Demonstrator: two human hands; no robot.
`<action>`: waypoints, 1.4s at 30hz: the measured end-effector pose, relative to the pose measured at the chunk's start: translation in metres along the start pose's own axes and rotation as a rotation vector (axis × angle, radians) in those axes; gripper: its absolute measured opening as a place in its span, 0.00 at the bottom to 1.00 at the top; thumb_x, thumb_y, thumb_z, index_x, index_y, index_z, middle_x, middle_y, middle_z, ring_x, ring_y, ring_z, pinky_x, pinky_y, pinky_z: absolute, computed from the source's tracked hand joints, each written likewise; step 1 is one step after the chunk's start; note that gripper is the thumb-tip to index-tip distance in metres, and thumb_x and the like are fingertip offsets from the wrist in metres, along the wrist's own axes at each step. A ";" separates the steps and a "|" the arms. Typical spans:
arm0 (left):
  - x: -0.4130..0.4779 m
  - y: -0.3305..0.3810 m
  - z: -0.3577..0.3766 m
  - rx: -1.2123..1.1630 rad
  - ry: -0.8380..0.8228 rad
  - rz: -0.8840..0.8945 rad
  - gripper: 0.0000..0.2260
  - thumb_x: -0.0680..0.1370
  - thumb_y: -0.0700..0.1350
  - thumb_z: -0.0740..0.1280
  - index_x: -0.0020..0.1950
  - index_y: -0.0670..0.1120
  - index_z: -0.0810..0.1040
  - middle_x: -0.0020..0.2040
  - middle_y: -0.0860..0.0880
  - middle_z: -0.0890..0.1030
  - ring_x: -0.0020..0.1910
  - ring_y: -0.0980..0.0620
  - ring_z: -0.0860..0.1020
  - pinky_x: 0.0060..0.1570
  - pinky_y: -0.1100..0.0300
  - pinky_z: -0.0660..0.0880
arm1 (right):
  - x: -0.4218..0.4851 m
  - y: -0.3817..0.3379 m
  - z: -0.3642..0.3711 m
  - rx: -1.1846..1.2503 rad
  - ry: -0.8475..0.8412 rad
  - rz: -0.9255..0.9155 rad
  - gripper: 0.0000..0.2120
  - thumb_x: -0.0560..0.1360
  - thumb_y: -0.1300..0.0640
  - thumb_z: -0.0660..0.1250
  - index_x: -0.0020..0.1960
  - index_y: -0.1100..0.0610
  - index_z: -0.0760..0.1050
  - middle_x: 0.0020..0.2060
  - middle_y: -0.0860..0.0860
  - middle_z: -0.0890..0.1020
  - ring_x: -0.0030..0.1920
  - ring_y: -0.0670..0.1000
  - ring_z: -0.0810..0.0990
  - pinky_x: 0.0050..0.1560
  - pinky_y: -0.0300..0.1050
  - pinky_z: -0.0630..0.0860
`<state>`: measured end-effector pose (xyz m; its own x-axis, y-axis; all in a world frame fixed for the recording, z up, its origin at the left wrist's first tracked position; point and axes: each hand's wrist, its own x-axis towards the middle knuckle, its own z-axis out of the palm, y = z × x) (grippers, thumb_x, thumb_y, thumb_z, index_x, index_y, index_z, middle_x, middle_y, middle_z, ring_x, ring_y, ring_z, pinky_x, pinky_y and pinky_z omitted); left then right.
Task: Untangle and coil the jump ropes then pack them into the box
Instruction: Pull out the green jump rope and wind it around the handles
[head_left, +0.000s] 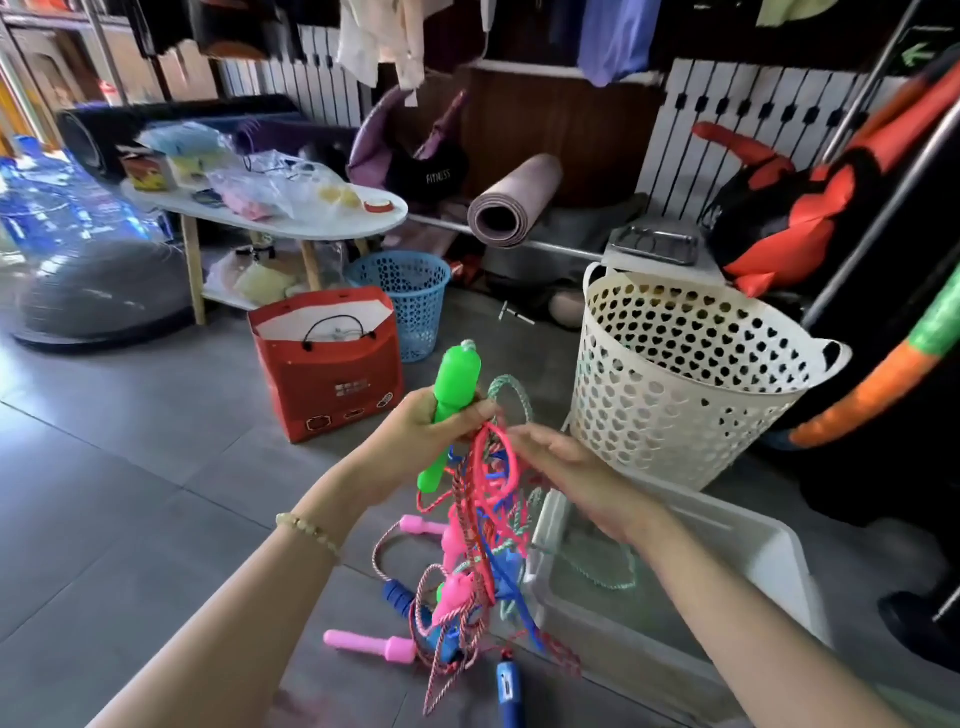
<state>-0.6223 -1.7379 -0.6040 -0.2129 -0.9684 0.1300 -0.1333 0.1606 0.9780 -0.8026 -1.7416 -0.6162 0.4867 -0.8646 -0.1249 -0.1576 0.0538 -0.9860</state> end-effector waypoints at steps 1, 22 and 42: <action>-0.001 0.000 -0.004 -0.003 0.015 -0.001 0.06 0.78 0.41 0.65 0.41 0.45 0.77 0.32 0.58 0.78 0.33 0.62 0.73 0.38 0.69 0.71 | 0.003 0.003 0.007 0.001 -0.006 0.000 0.19 0.73 0.47 0.63 0.55 0.61 0.75 0.41 0.48 0.82 0.41 0.42 0.79 0.47 0.37 0.74; -0.009 -0.009 -0.020 0.078 0.195 0.058 0.04 0.74 0.49 0.70 0.39 0.52 0.80 0.36 0.56 0.78 0.38 0.57 0.73 0.45 0.57 0.72 | 0.017 0.007 0.009 0.153 0.424 0.218 0.14 0.72 0.50 0.70 0.33 0.58 0.77 0.25 0.53 0.79 0.24 0.47 0.74 0.28 0.35 0.70; -0.010 0.030 0.002 -0.590 0.221 -0.040 0.06 0.81 0.43 0.59 0.46 0.45 0.73 0.39 0.52 0.83 0.38 0.49 0.84 0.36 0.58 0.81 | 0.005 -0.016 0.018 -0.129 -0.025 -0.146 0.14 0.75 0.62 0.67 0.59 0.63 0.77 0.54 0.55 0.82 0.50 0.43 0.78 0.57 0.39 0.74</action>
<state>-0.6263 -1.7229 -0.5767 -0.0050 -0.9982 0.0604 0.4332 0.0523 0.8998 -0.7820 -1.7380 -0.6027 0.5336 -0.8456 0.0136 -0.1921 -0.1369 -0.9718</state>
